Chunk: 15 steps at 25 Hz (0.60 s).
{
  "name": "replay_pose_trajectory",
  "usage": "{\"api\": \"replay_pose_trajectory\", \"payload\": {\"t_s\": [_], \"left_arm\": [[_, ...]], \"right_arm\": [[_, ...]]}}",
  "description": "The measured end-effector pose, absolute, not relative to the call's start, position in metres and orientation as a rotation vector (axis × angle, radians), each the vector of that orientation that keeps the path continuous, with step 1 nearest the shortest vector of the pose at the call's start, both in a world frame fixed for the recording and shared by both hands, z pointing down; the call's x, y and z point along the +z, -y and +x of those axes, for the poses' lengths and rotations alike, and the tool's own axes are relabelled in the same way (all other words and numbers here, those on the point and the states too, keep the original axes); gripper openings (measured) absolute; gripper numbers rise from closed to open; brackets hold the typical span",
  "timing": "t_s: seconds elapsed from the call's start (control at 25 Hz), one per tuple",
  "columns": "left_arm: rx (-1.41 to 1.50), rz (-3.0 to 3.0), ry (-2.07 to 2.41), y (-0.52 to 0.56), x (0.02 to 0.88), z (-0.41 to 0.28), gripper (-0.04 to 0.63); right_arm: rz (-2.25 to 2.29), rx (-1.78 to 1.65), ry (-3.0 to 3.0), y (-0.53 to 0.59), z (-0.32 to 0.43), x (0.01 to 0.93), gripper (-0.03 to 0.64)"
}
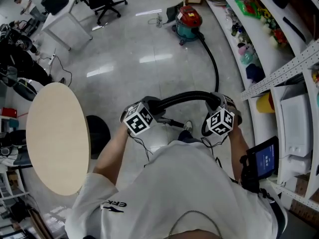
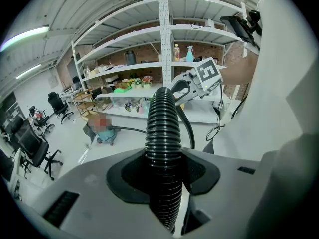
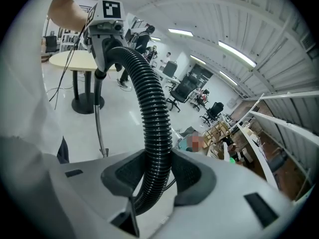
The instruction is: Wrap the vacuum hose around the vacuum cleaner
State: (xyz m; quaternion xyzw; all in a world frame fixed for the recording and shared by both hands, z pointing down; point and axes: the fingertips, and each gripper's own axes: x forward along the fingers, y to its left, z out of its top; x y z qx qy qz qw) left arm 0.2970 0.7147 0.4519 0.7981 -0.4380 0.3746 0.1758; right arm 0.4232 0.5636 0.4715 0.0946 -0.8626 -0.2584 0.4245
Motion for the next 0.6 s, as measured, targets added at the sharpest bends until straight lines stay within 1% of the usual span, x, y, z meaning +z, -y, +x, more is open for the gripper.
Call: {"api": "replay_pose_trajectory", "payload": {"t_s": [0.28,0.6], "left_arm": [[1.042,2.279,1.221,-0.651,0.445,0.284,0.15],[1.061,2.32,1.225,-0.576,0.435,0.287,0.15]], "right_arm": [[0.306,-0.643,2.166,-0.499,0.411,0.458,0.163],[0.401,-0.655,2.189,-0.426,0.415,0.445,0.162]]}}
